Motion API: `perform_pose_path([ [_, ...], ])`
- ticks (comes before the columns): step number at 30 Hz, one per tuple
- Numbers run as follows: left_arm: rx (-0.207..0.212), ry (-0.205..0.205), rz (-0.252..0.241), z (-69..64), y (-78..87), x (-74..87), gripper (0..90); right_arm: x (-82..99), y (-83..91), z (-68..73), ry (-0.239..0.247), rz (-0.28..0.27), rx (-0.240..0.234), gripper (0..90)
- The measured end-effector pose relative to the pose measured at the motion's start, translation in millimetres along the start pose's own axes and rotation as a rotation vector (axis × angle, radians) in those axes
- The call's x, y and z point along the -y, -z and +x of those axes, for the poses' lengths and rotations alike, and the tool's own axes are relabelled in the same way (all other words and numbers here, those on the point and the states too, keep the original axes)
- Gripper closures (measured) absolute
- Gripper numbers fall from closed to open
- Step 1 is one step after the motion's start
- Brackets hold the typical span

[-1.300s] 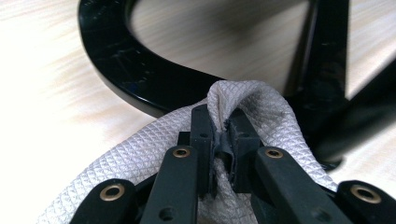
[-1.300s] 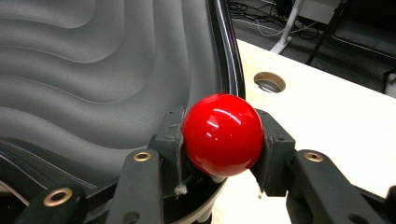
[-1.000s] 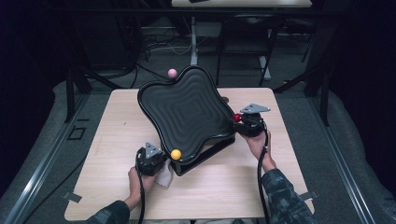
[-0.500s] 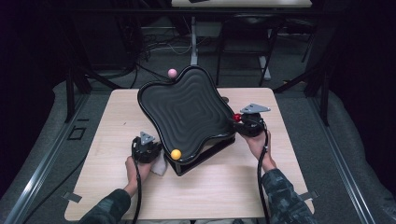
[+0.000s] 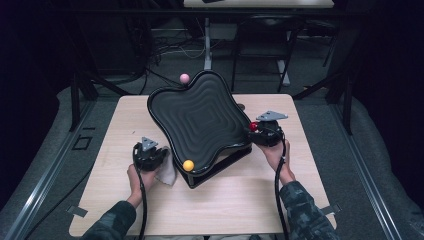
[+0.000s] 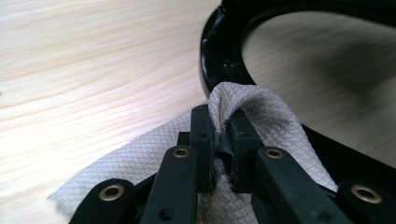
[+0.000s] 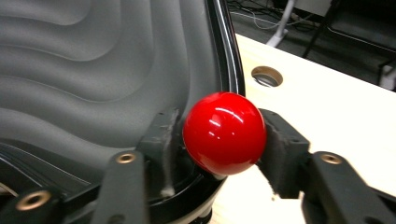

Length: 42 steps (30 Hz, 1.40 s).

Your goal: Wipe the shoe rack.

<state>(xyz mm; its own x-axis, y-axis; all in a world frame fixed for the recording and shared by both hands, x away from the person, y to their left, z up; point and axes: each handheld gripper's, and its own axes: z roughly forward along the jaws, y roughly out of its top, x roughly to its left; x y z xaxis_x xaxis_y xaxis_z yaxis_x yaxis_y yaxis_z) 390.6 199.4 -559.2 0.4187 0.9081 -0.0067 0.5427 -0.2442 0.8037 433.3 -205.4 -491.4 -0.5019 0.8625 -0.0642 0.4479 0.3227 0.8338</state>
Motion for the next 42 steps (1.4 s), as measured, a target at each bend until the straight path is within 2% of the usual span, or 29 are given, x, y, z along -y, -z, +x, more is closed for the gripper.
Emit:
perform_pose_path([
  [4, -0.017, 0.009, -0.018, 9.5, 16.4, 2.2, 82.9, -2.1, 6.6, 1.1, -0.008, -0.007, 0.015, 35.9],
  [6, -0.018, 0.011, -0.021, 11.2, 19.0, 2.7, 82.9, -3.4, 12.3, 1.5, -0.022, -0.014, 0.022, 31.3],
  [7, -0.022, 0.023, -0.028, 16.2, 27.9, 3.8, 82.9, -4.2, 16.1, 1.8, -0.028, -0.017, 0.022, 29.0],
  [11, -0.033, 0.033, -0.037, 21.5, 42.8, 4.8, 82.8, -5.4, 26.7, 6.3, -0.037, -0.022, 0.006, 21.8],
  [12, -0.037, 0.035, -0.042, 22.0, 46.2, 4.8, 82.8, -6.0, 30.1, 9.7, -0.031, -0.019, -0.018, 20.5],
  [14, -0.039, 0.031, -0.044, 22.4, 51.4, 4.7, 82.8, -7.2, 34.1, 16.9, -0.022, -0.025, -0.026, 19.1],
  [15, -0.041, 0.034, -0.049, 22.3, 54.1, 4.4, 82.8, -8.2, 37.2, 20.8, -0.014, -0.018, -0.056, 18.1],
  [16, -0.043, 0.036, -0.055, 22.3, 57.2, 3.7, 82.8, -8.6, 38.3, 26.0, -0.011, -0.035, -0.077, 17.1],
  [18, -0.048, 0.035, -0.061, 22.4, 61.6, 3.1, 82.8, -10.6, 42.0, 40.1, 0.007, -0.03, -0.093, 15.4],
  [22, -0.049, 0.042, -0.058, 22.9, 65.4, 3.3, 82.6, -14.4, 43.5, 68.2, 0.043, -0.029, -0.188, 14.8],
  [23, -0.049, 0.042, -0.058, 22.9, 65.4, 3.3, 82.6, -14.4, 43.5, 68.2, 0.043, -0.029, -0.188, 14.8],
  [24, -0.049, 0.041, -0.056, 23.0, 65.9, 3.3, 82.7, -16.3, 42.8, 83.4, 0.06, -0.037, -0.26, 14.7],
  [25, -0.046, 0.046, -0.059, 23.3, 65.9, 3.3, 82.6, -17.9, 45.6, 91.7, 0.077, 0.0, -0.18, 14.7],
  [27, -0.047, 0.047, -0.06, 23.6, 66.0, 3.1, 82.6, -19.0, 43.6, 105.9, 0.083, -0.03, -0.308, 14.9],
  [28, -0.047, 0.047, -0.06, 23.6, 66.0, 3.1, 82.6, -19.0, 43.6, 105.9, 0.083, -0.03, -0.308, 14.9],
  [29, -0.043, 0.047, -0.057, 23.4, 65.8, 3.0, 82.6, -20.7, 43.3, 124.5, 0.107, -0.026, -0.354, 15.5],
  [35, -0.039, 0.035, -0.056, 20.8, 64.8, 1.7, 82.6, -21.8, 34.6, 169.0, 0.167, 0.005, -0.435, 24.8],
  [37, -0.038, 0.035, -0.055, 20.6, 64.8, 1.8, 82.5, -21.6, 32.5, 174.3, 0.177, 0.011, -0.44, 28.0],
  [38, -0.037, 0.033, -0.053, 20.6, 64.6, 2.0, 82.5, -21.0, 28.9, 182.3, 0.189, 0.021, -0.441, 37.7],
  [42, -0.037, 0.035, -0.051, 21.5, 64.0, 2.3, 82.5, -19.9, 23.9, 188.8, 0.203, 0.03, -0.446, 52.0],
])
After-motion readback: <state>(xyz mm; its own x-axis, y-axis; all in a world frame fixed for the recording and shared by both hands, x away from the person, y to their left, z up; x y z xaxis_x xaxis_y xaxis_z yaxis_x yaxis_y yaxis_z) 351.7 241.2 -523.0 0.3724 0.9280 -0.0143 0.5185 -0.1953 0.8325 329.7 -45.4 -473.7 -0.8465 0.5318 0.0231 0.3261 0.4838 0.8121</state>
